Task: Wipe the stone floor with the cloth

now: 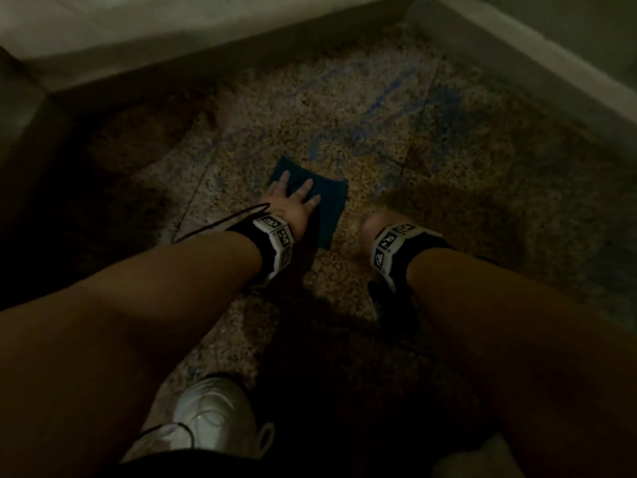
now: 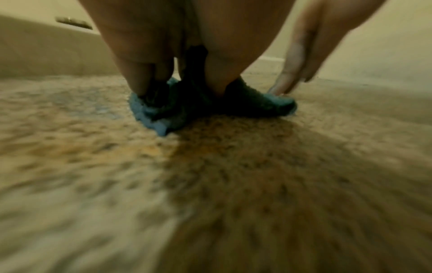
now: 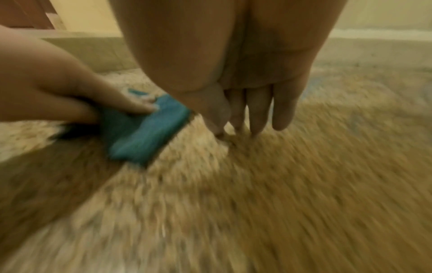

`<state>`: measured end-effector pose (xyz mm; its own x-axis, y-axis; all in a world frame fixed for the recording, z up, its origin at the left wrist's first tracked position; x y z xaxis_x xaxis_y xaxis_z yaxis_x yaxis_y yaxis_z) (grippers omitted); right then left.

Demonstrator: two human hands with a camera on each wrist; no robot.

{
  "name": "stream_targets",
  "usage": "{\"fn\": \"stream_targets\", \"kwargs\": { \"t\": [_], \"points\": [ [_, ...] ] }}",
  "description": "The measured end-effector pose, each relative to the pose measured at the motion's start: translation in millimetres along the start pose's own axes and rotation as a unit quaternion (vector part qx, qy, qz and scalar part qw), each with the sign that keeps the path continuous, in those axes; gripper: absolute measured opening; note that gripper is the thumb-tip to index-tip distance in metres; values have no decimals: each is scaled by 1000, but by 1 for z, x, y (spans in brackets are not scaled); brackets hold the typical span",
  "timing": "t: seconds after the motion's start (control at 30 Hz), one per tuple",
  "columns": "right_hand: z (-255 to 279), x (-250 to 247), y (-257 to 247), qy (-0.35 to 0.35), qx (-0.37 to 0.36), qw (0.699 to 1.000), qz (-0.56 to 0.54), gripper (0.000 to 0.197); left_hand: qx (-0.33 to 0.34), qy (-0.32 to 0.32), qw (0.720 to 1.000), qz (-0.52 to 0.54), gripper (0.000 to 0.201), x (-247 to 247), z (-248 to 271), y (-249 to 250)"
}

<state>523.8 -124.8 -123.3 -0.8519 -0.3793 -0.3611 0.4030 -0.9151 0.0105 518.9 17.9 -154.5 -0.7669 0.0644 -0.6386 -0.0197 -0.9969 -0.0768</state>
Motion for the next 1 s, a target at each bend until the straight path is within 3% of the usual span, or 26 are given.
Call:
{"fn": "stream_targets", "kwargs": {
  "t": [0.2,0.47,0.73,1.0],
  "points": [
    [-13,-28,-20,106,-38,986,-126,62,-8,-11,999,30,72,30,14,-25],
    [-46,1,-32,106,-54,984,-131,76,6,17,997,76,74,39,1,-38],
    [-50,3,-32,119,-57,984,-116,78,-11,39,996,76,74,3,-22,-42],
    [-47,4,-28,150,-81,977,-125,79,-34,41,994,98,76,40,1,-59]
  ]
}}
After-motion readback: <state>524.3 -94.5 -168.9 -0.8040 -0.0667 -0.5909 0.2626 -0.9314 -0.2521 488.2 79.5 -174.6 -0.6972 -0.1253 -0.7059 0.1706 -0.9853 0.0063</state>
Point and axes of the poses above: each hand's wrist, its own z-axis away from the middle knuckle, its own x-axis out of the palm, y = z × x, the point moved 4 cm from there along -z, towards the middle knuckle, and after that the axes turned 15 degrees about -x, right-handed, at the moved point
